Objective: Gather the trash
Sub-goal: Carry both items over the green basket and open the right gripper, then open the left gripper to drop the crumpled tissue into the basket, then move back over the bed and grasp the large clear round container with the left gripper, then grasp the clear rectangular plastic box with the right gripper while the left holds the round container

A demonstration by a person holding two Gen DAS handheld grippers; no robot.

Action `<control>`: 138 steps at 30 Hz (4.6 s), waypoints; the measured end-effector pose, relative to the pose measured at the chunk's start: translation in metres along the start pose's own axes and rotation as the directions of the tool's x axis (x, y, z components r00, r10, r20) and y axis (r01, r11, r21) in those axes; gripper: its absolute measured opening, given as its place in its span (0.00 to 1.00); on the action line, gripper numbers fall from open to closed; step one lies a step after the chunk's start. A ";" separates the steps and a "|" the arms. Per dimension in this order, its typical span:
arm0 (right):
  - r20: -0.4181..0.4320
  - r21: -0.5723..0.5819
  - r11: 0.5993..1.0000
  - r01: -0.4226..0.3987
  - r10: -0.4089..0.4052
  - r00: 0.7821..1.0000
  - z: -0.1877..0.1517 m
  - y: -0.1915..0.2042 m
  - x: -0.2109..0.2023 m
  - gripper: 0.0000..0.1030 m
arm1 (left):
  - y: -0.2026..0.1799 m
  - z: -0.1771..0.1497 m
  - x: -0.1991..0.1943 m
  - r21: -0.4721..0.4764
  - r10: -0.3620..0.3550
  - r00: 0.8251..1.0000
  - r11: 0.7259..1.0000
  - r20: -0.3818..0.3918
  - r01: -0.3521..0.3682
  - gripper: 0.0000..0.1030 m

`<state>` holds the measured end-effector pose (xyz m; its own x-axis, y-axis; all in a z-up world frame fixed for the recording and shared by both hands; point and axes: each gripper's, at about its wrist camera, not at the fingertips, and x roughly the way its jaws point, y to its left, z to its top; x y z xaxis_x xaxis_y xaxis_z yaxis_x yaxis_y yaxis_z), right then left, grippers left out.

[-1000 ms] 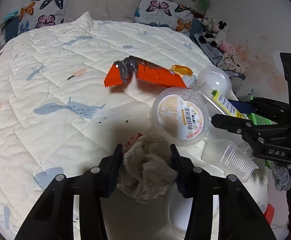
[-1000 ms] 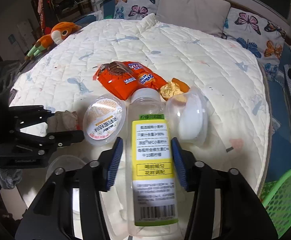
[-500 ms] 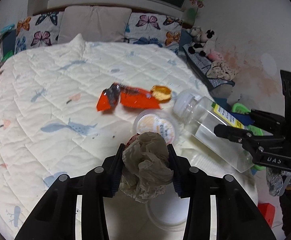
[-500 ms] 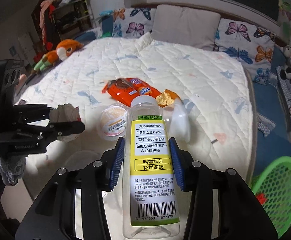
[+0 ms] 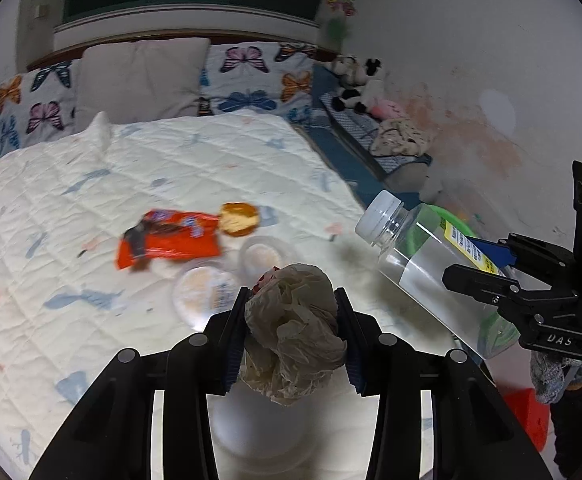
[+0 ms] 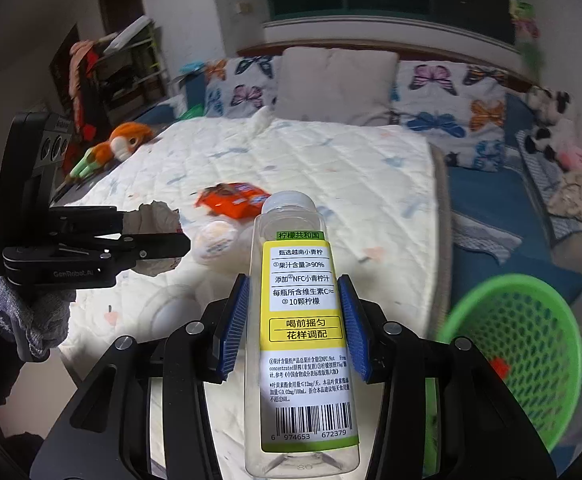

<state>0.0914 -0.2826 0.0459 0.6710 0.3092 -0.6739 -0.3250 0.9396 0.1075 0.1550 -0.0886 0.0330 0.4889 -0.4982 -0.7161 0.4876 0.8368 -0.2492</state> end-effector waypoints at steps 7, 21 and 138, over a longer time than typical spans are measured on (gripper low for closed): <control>-0.006 0.095 0.991 0.093 -0.093 0.996 -0.020 -0.046 -0.015 0.44 | -0.043 0.015 0.021 0.067 -0.046 0.999 0.997 -0.024 0.047 0.39; -0.094 0.248 0.920 0.303 -0.289 0.953 -0.064 -0.148 -0.019 0.44 | -0.116 0.035 0.066 0.177 -0.094 0.992 0.978 -0.085 0.108 0.39; -0.039 0.137 0.991 0.006 -0.001 0.999 -0.056 0.007 0.037 0.73 | 0.025 -0.095 0.015 0.149 0.134 0.985 0.982 -0.112 -0.116 0.87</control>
<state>0.0767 -0.2728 -0.0190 0.6447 0.3023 -0.7021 -0.2263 0.9528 0.2025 0.1059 -0.0541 -0.0461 0.4656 -0.3531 -0.8115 0.5298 0.8457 -0.0640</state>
